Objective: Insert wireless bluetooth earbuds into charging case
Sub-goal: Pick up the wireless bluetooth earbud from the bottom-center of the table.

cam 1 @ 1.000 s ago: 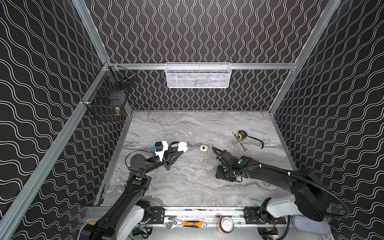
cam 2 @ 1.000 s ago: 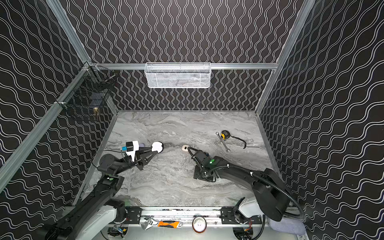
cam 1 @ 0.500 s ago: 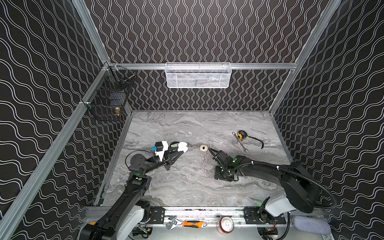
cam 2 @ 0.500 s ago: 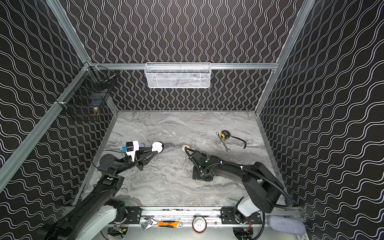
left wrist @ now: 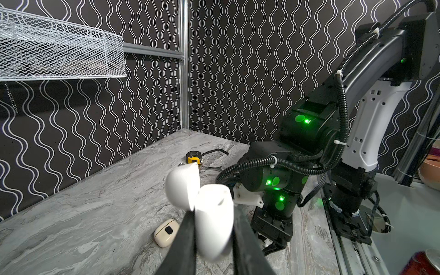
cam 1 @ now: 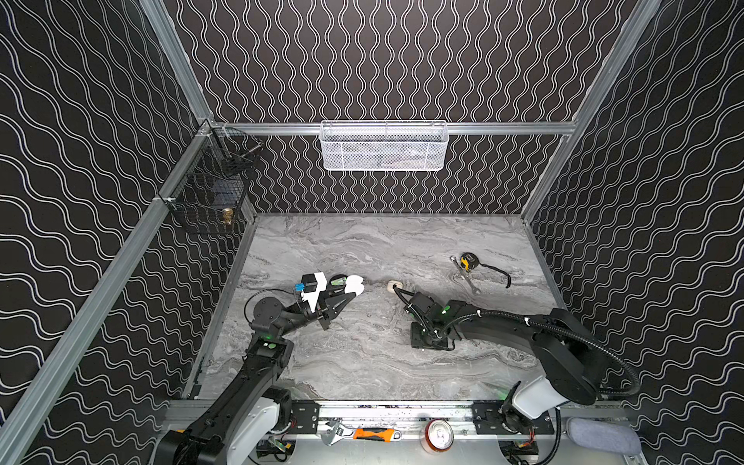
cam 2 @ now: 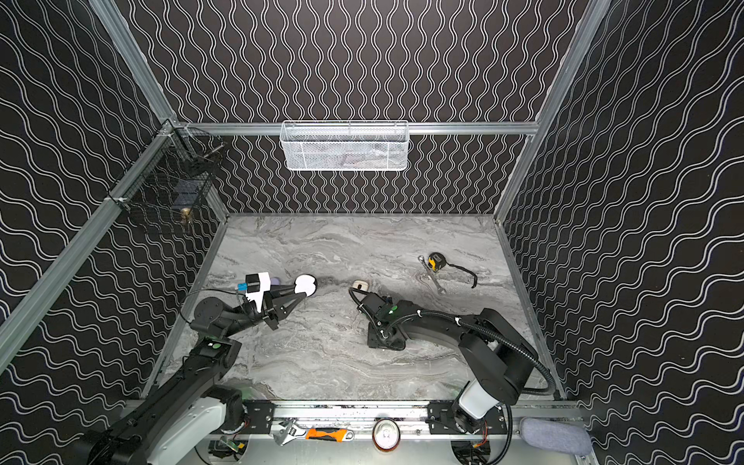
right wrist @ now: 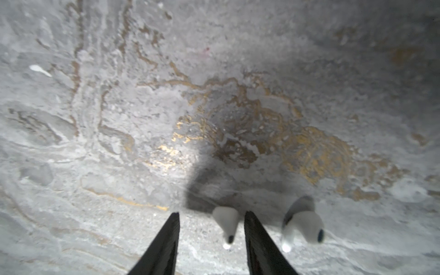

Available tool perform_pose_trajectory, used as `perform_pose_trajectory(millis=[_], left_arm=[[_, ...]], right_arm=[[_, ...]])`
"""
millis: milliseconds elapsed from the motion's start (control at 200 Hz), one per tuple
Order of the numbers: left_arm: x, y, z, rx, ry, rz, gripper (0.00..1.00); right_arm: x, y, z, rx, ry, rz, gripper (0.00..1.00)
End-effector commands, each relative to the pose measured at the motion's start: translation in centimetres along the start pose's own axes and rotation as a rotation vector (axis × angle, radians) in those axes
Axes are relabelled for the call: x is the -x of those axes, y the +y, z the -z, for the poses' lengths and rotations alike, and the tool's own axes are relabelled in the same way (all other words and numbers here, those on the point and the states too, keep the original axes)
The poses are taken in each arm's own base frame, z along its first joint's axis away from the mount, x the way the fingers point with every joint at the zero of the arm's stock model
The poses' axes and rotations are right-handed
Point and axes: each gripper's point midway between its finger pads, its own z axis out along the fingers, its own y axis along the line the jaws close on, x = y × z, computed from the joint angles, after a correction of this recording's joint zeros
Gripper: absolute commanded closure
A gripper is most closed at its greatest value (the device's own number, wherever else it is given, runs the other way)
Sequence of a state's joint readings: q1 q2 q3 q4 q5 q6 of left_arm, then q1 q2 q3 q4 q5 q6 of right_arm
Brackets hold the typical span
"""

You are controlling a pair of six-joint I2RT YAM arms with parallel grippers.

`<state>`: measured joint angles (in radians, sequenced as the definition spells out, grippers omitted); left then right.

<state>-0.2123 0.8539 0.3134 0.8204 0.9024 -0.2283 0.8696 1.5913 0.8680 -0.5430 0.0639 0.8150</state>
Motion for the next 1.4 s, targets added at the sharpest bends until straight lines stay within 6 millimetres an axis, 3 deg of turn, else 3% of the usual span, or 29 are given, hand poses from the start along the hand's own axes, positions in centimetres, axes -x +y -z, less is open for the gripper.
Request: perform_pose_trajectory(millis=[0, 726, 1056, 1391], left_arm=[[0.8, -0.3, -0.1, -0.019, -0.019, -0.040, 1.00], [0.8, -0.3, -0.1, -0.018, -0.014, -0.041, 1.00], [1.0, -0.5, -0.1, -0.030, -0.018, -0.038, 1.00], [1.0, -0.4, -0.2, -0.032, -0.016, -0.040, 1.00]], right_arm=[[-0.4, -0.8, -0.2, -0.053, -0.002, 0.004, 0.54], [-1.4, -1.0, -1.1, -0.117, -0.002, 0.041, 0.73], [-1.5, -1.0, -1.4, -0.131, -0.006, 0.044, 0.69], [-1.4, -1.0, -1.9, -0.147, -0.007, 0.054, 0.74]])
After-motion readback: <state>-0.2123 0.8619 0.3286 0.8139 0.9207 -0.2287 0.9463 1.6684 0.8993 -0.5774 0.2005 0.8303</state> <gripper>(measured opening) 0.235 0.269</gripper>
